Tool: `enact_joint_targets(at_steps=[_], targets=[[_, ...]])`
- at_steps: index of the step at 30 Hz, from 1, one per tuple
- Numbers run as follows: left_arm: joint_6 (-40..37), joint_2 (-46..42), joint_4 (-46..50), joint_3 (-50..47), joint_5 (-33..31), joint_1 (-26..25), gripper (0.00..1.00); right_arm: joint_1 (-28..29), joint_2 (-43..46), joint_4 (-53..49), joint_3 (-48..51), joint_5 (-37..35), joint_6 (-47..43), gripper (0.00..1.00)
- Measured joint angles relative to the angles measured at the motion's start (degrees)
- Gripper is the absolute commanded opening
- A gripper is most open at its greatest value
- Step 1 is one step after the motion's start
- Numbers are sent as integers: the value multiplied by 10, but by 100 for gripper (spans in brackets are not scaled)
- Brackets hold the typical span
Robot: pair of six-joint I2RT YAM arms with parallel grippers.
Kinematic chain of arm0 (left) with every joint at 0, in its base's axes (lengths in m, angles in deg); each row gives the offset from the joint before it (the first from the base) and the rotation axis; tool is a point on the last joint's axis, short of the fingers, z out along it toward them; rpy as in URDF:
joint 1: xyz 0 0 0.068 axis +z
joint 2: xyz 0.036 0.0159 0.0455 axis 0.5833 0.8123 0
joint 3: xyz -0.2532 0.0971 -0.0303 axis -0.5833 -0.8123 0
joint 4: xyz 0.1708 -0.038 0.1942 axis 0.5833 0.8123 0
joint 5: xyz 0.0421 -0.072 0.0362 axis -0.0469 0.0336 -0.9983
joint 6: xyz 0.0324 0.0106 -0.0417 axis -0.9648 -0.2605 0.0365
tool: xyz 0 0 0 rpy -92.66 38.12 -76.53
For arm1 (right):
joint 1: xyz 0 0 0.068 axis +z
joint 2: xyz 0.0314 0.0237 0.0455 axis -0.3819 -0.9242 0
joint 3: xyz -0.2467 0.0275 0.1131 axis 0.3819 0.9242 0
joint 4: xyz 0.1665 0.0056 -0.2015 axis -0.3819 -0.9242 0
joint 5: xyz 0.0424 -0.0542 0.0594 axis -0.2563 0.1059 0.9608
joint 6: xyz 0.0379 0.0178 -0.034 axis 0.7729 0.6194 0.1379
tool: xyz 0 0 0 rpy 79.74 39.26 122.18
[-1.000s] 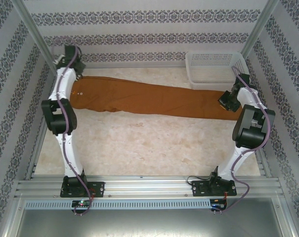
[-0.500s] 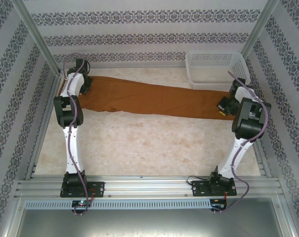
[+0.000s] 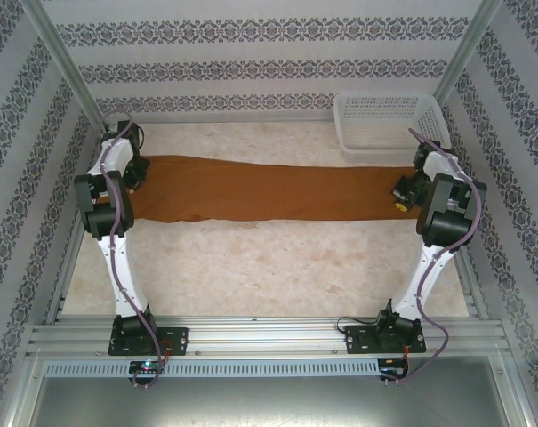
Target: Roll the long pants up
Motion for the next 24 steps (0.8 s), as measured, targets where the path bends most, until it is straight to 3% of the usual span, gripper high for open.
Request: enact_joint_targets(at_steps=[11, 19, 24], targets=[[-52, -74, 5, -42, 7, 40, 3, 0, 47, -11, 53, -59, -10, 0], [-59, -246, -66, -150, 61, -60, 0, 20, 79, -23, -5, -46, -9, 0], [-36, -210, -100, -230, 77, -71, 0, 26, 71, -6, -7, -5, -3, 0]])
